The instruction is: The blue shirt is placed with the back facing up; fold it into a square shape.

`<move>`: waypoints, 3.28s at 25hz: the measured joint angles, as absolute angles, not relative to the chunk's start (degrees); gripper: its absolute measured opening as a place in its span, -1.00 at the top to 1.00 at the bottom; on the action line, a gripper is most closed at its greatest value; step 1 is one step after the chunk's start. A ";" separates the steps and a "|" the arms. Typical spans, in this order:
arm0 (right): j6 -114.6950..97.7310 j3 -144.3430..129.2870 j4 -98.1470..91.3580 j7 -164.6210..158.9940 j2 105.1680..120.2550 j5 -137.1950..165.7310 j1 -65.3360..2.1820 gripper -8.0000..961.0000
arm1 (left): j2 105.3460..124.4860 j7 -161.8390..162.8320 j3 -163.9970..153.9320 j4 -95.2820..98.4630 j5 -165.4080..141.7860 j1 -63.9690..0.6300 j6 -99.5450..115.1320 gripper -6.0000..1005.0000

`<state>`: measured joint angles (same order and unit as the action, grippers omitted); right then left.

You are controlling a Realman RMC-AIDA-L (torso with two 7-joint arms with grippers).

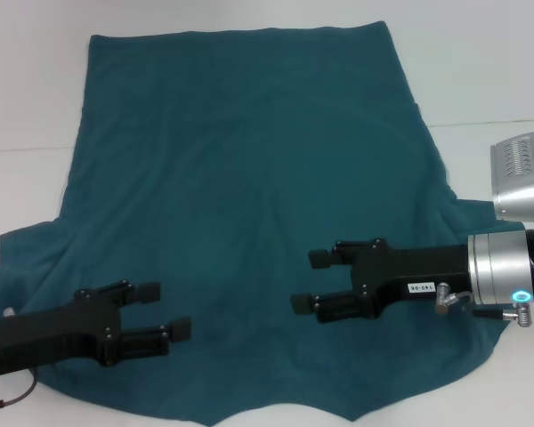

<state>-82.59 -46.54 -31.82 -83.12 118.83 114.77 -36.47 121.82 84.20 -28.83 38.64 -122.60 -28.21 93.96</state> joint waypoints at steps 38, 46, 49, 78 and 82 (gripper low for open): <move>-81.47 -45.99 -31.74 -83.94 119.44 113.43 -36.94 -0.90 | 118.93 98.04 -17.60 41.25 -123.28 -26.15 79.67 -0.77; -81.35 -45.97 -31.80 -83.94 119.44 113.28 -36.89 -0.90 | 119.24 99.89 -16.71 41.64 -123.60 -24.89 71.15 -0.75; -81.29 -45.82 -31.82 -83.94 119.44 113.17 -36.86 -0.90 | 119.28 100.07 -16.51 41.73 -124.32 -24.83 69.42 -0.74; -81.30 -44.22 -31.82 -84.52 119.25 112.51 -36.91 -0.90 | 119.80 100.29 -20.36 41.48 -129.11 -25.59 68.77 -0.68; -81.30 -43.96 -31.82 -84.53 119.26 112.49 -36.91 -0.90 | 119.86 100.27 -20.55 41.66 -129.01 -25.62 68.80 -0.67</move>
